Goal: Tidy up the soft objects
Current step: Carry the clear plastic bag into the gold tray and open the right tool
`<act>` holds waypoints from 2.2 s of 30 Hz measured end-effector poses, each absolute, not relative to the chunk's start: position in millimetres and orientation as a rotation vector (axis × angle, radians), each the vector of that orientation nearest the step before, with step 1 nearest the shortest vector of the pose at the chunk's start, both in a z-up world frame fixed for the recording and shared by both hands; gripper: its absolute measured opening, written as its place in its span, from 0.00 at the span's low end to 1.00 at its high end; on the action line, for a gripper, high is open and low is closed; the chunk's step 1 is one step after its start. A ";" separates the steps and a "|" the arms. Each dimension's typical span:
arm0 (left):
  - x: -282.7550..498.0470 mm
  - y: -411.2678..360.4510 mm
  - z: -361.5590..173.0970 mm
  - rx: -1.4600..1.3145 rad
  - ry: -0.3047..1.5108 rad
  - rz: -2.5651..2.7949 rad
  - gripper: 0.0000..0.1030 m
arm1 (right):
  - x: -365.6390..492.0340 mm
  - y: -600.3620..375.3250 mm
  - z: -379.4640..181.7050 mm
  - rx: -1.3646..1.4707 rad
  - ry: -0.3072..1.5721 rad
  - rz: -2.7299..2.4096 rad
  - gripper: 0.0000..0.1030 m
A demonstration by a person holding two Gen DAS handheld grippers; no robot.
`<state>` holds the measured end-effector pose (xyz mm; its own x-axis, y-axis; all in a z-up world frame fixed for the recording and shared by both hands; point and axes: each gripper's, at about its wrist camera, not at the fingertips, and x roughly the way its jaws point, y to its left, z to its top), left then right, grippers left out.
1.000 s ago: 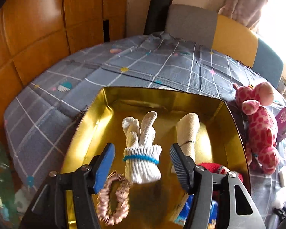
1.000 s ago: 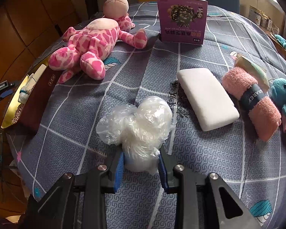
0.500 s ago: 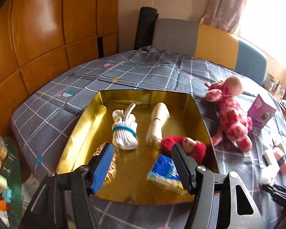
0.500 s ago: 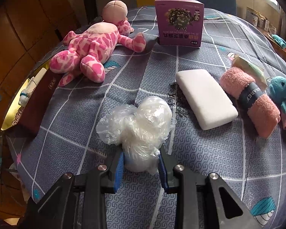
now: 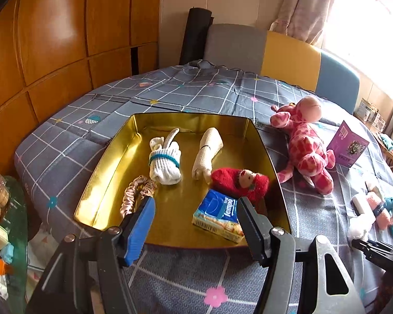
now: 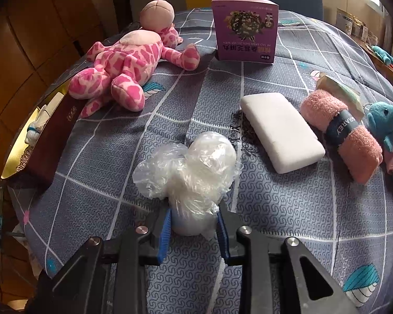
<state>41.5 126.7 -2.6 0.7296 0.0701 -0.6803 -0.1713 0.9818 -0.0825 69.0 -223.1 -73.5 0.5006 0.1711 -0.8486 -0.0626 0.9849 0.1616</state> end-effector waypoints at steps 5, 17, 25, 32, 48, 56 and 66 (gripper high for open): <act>36.4 129.8 -5.7 -0.152 0.745 0.135 0.63 | 68.9 -222.3 -72.4 0.111 1.037 0.132 0.28; 28.5 146.7 -13.6 -0.182 0.752 0.158 0.63 | 82.3 -151.0 -7.5 0.071 0.928 0.388 0.28; 24.1 179.2 -8.5 -0.227 0.725 0.242 0.63 | 104.1 -27.3 11.8 -0.055 0.913 0.660 0.28; 20.3 212.3 -7.0 -0.285 0.704 0.318 0.63 | 125.3 69.4 -13.2 -0.103 0.998 0.785 0.30; 19.5 223.2 -11.0 -0.309 0.706 0.332 0.63 | 132.2 77.2 -34.9 -0.031 1.048 0.762 0.48; 21.5 188.7 -10.3 -0.252 0.724 0.230 0.64 | 105.8 18.2 -17.0 -0.036 0.958 0.617 0.48; 23.4 134.2 -3.9 -0.168 0.733 0.098 0.65 | 75.7 -53.4 5.6 -0.060 0.833 0.431 0.48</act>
